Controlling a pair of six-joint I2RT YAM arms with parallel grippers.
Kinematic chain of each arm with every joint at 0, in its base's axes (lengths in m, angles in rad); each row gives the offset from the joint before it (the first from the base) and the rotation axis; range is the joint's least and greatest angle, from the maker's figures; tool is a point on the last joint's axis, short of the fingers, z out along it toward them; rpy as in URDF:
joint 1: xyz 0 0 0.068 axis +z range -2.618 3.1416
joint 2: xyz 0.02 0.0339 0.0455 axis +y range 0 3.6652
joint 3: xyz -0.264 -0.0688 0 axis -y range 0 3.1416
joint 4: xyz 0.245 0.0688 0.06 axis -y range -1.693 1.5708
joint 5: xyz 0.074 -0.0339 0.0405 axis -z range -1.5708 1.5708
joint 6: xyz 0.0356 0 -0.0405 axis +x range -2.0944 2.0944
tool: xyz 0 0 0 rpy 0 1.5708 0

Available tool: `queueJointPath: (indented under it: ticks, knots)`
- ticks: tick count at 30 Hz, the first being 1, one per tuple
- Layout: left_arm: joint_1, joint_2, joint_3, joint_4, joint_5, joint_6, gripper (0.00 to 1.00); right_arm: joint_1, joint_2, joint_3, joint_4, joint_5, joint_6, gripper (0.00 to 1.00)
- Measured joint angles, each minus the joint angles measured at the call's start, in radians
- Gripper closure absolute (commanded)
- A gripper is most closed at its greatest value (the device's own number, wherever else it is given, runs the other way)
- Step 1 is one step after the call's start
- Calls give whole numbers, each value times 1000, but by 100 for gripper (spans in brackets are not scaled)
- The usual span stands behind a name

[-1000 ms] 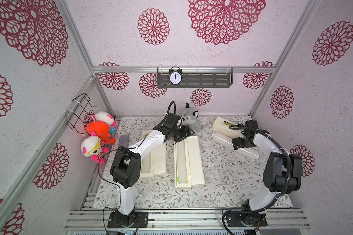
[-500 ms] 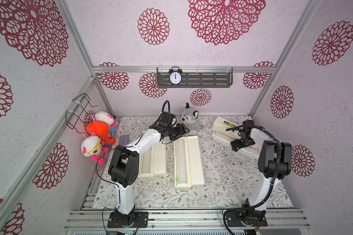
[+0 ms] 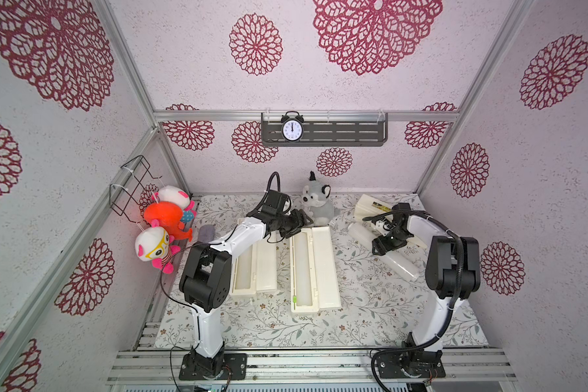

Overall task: Put plastic wrap rolls into dispensers
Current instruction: Move the plastic wrap to the center of the board.

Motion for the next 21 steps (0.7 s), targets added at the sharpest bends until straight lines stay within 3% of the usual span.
queueJointPath:
  ticks: [4,12,17,21]
  knots:
    - [8,-8,-45,18,13,-1,30,60,-16,-25,10,6,114,44]
    - [23,-43,-119,70,32,-3,31,240,-94,-136,113,54,402,45]
    - [28,-75,-158,115,42,-14,31,354,-142,-214,201,53,623,37]
    - [33,-87,-181,145,45,-20,31,387,-165,-250,247,78,735,31]
